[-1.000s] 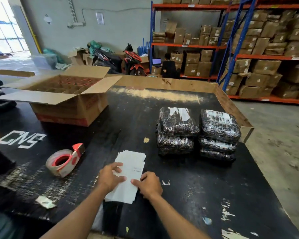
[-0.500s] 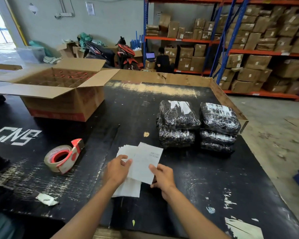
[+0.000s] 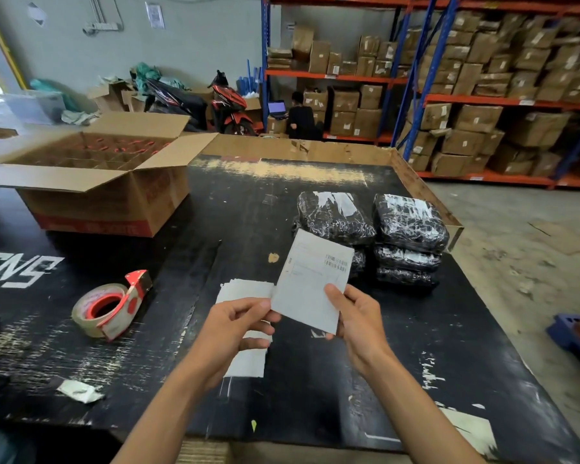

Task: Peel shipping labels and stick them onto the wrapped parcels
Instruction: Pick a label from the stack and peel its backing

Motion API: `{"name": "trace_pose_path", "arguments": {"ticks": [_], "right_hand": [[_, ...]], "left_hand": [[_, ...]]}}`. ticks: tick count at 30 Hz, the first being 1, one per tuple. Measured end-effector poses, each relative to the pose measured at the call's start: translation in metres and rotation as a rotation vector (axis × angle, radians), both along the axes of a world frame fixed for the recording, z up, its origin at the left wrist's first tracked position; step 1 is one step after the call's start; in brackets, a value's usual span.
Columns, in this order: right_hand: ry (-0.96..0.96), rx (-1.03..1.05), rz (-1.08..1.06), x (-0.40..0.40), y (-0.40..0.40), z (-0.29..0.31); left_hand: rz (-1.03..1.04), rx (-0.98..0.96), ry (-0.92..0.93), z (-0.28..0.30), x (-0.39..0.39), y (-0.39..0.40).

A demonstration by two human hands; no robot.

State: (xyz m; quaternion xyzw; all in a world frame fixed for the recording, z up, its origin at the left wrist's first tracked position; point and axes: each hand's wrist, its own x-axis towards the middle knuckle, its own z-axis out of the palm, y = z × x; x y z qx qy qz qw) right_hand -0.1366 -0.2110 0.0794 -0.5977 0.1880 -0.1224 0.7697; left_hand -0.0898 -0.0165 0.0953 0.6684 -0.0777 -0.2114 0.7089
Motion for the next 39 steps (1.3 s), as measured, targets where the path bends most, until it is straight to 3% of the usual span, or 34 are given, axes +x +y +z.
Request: {"name": "trace_pose_path", "arguments": {"ticks": [15, 20, 23, 26, 29, 34, 39], "right_hand": [[0.089, 0.043, 0.012, -0.026, -0.022, -0.009], [0.228, -0.110, 0.043, -0.033, -0.028, -0.012], [0.264, -0.373, 0.004, -0.039, -0.032, -0.016], [0.040, -0.477, -0.024, -0.049, -0.033, -0.002], [-0.158, -0.435, 0.168, -0.059, -0.031, 0.018], [-0.206, -0.569, 0.225, -0.067, -0.028, 0.023], [-0.226, -0.542, 0.221, -0.074, -0.031, 0.022]], "left_hand": [[-0.138, -0.100, -0.013, -0.001, -0.019, -0.022], [-0.144, -0.139, -0.074, 0.000, -0.026, -0.034], [-0.098, -0.155, -0.098, 0.001, -0.031, -0.041], [-0.059, -0.129, -0.107, 0.000, -0.034, -0.048], [-0.060, -0.091, -0.141, -0.003, -0.035, -0.052], [-0.090, -0.045, -0.226, -0.001, -0.042, -0.056], [-0.121, 0.027, -0.300, 0.000, -0.045, -0.056]]}}
